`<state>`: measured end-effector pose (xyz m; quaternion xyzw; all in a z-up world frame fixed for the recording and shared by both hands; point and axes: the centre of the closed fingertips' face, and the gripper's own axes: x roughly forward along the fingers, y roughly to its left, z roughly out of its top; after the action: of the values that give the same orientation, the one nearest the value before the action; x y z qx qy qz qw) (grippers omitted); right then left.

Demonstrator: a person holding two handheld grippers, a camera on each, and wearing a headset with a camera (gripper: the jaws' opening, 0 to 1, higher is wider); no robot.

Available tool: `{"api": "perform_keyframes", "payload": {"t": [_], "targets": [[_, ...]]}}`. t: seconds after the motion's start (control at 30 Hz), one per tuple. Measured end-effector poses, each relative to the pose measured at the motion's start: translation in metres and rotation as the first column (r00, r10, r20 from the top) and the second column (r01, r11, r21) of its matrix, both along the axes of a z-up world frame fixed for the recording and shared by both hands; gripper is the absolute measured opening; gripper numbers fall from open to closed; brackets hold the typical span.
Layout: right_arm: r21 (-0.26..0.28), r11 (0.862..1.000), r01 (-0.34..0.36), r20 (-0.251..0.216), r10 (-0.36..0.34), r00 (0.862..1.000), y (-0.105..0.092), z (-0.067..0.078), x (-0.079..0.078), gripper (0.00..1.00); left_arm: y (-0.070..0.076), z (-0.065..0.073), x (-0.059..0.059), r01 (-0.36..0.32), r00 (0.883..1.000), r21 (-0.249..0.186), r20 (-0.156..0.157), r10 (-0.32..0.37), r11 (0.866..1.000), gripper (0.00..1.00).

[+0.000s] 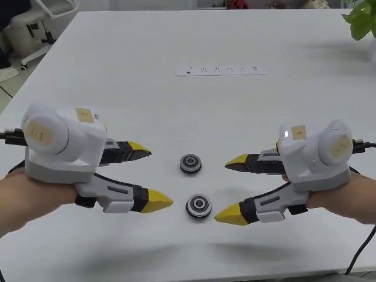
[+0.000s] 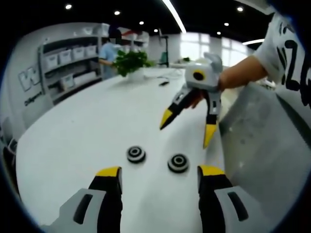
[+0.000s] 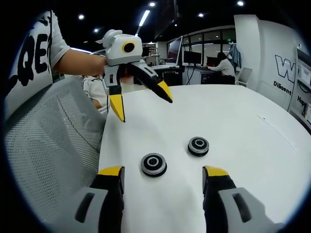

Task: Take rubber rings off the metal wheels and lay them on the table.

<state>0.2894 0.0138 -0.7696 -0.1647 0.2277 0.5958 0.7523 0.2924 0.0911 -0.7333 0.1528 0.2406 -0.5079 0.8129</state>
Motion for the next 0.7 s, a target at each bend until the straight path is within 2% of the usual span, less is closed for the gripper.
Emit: {"api": "perform_keyframes", "payload": {"t": [0.4,0.7], "targets": [[-0.026,0.999,-0.035,-0.016,0.035,0.999,0.006,-0.010,-0.003,0.56,-0.009,-0.011,0.000,0.034,0.999,0.017,-0.021,-0.034,0.999,0.61],[-0.023,0.999,-0.039,-0.031,0.038,0.999,0.010,-0.013,-0.004,0.52,-0.013,-0.015,0.001,0.045,0.999,0.015,-0.031,-0.045,0.999,0.59]]}}
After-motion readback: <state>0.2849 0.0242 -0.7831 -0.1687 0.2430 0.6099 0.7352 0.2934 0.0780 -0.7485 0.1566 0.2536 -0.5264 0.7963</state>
